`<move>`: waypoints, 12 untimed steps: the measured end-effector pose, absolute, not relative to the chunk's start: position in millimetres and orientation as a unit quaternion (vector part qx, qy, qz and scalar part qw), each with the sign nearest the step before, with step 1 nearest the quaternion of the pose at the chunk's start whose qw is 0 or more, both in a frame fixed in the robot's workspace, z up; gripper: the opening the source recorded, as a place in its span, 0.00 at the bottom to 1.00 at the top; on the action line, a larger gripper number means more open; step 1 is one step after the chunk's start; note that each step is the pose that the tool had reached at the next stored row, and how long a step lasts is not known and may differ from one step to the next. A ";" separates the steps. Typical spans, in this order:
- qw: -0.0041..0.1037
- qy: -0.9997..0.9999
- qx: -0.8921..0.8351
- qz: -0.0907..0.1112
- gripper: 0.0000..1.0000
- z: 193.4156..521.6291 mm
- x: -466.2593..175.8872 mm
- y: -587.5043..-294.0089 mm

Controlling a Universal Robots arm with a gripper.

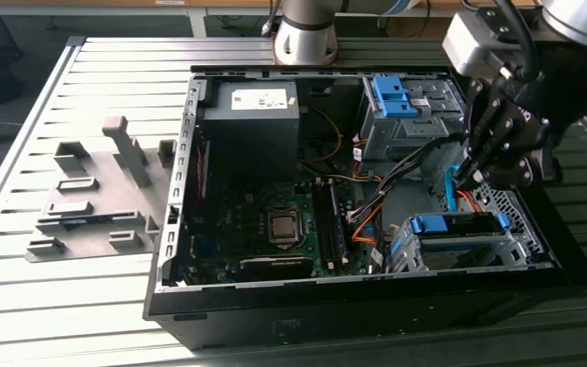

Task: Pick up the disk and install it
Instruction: 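Insert the second disk wire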

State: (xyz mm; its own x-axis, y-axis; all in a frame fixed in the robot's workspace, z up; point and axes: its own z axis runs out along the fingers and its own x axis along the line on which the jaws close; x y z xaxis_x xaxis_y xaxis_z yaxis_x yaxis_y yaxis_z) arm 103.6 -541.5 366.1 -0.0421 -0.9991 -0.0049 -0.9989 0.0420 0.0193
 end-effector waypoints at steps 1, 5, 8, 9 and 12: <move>0.005 -0.722 0.692 -0.009 0.16 364.5 103.4 -542.9; 0.003 -0.722 0.692 -0.010 0.16 358.3 103.3 -545.2; 0.002 -0.722 0.692 -0.011 0.16 353.4 103.3 -548.6; 0.002 -0.722 0.692 -0.011 0.16 351.7 103.4 -550.3; 0.000 -0.722 0.692 -0.013 0.16 347.8 103.3 -555.7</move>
State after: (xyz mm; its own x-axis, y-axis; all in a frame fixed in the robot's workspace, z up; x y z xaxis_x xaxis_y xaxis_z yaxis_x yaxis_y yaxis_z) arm 103.3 -555.7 347.8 -0.0422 -0.9989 -0.0182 -0.9990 0.0418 0.0186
